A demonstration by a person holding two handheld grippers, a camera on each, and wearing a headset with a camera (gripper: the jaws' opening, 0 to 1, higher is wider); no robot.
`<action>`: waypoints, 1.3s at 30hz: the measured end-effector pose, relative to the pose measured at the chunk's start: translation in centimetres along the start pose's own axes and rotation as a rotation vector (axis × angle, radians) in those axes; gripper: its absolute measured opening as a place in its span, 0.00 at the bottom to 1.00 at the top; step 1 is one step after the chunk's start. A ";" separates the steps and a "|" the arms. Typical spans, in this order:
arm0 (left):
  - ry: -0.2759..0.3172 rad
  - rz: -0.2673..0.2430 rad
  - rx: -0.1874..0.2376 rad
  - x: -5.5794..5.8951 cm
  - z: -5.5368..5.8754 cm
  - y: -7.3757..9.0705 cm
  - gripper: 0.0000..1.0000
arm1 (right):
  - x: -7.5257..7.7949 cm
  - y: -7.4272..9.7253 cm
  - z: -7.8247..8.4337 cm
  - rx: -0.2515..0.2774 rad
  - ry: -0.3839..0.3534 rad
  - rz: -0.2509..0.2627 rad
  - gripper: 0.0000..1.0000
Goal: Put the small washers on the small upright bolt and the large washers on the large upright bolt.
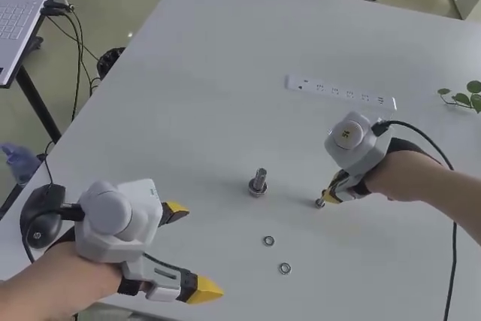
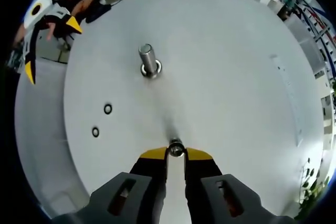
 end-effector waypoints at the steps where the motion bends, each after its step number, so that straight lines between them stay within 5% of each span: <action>1: -0.002 0.002 0.000 0.0 0.0 0.0 0.85 | 0.0 -0.1 0.1 -0.002 -0.001 -0.001 0.12; 39: 0.035 0.008 -0.009 0.1 1.0 -0.1 0.84 | 0.1 -3.5 1.3 -0.016 0.045 -0.004 0.12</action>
Point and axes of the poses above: the centre of the closed fingertips' face, and the gripper's own axes: y roughly backward along the fingers, x roughly to its right, z roughly out of its underside, the point moved 10 cm from there along y, roughly backward along the fingers, and after that the axes turned 11 degrees about x, right-handed, at the moved point
